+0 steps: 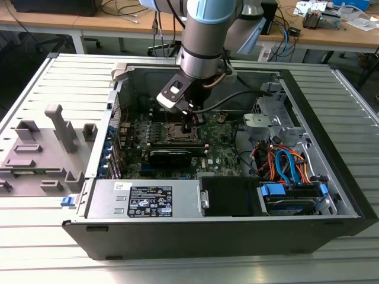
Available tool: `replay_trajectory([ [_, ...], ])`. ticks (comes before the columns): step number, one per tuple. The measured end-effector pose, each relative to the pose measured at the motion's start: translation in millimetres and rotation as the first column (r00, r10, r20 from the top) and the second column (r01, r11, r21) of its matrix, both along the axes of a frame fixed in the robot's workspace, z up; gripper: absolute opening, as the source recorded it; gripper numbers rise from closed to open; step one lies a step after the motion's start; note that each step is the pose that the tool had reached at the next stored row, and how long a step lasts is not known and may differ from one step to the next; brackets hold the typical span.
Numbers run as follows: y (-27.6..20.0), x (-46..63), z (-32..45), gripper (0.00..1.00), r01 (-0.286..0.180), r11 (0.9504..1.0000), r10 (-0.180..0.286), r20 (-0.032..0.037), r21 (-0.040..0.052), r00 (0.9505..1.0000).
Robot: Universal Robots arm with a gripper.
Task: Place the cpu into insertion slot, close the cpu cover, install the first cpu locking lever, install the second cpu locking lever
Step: 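Install the first cpu locking lever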
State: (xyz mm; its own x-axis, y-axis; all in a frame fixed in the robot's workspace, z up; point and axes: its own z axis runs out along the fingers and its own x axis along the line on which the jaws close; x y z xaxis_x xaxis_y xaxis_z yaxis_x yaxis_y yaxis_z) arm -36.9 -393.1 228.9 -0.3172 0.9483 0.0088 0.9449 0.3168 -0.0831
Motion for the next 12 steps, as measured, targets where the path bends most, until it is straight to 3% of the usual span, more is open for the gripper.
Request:
replay_trajectory([
  [12,0.0,0.0,0.0,0.11,-0.032,0.9995,0.032,0.0,0.0,0.9995],
])
